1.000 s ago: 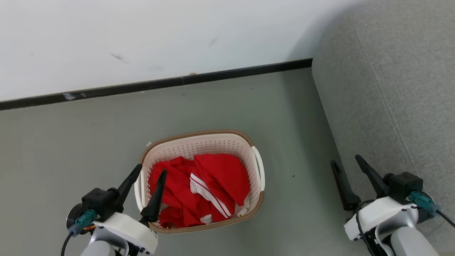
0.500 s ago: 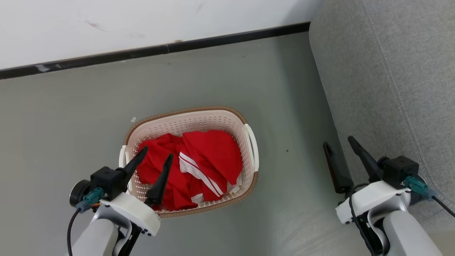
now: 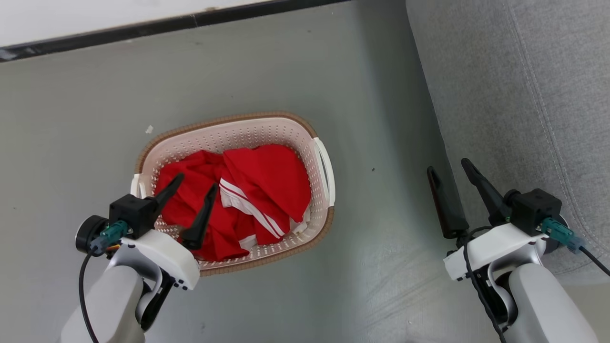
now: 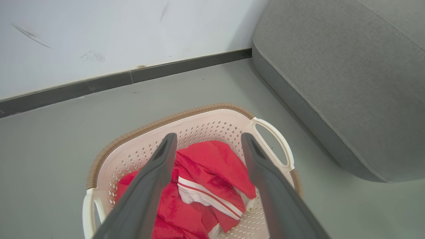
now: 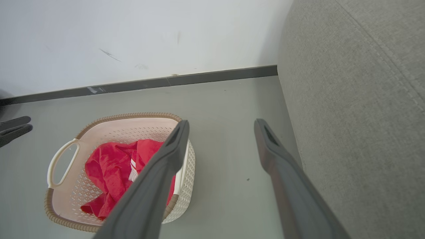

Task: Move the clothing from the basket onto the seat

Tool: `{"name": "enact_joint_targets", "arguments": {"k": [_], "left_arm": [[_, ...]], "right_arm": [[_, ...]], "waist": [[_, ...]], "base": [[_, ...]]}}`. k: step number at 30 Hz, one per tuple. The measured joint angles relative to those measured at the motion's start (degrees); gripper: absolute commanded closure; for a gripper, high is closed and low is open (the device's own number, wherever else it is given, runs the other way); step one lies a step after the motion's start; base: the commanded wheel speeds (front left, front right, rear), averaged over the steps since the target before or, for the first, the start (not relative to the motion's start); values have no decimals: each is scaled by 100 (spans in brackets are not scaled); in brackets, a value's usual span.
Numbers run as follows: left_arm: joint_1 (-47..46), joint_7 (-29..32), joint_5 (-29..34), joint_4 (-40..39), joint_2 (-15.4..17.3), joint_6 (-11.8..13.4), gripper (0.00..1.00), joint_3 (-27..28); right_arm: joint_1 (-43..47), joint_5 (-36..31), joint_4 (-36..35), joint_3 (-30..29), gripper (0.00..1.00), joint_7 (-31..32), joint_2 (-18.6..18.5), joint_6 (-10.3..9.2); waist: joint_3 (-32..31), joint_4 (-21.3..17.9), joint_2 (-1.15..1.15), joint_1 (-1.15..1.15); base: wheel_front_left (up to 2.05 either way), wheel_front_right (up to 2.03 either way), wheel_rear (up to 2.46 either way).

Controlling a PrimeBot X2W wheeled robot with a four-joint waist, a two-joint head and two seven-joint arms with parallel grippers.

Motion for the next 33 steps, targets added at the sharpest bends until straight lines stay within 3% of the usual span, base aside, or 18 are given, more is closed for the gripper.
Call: {"name": "enact_joint_targets", "arguments": {"k": [33], "left_arm": [[-1302,478,-156,964,98,3,0,121]], "right_arm": [[-804,-143,-454,523,0,-1,48,0]], "waist": [[1391,-493,0,0]], "base": [[0,0,0]]}}
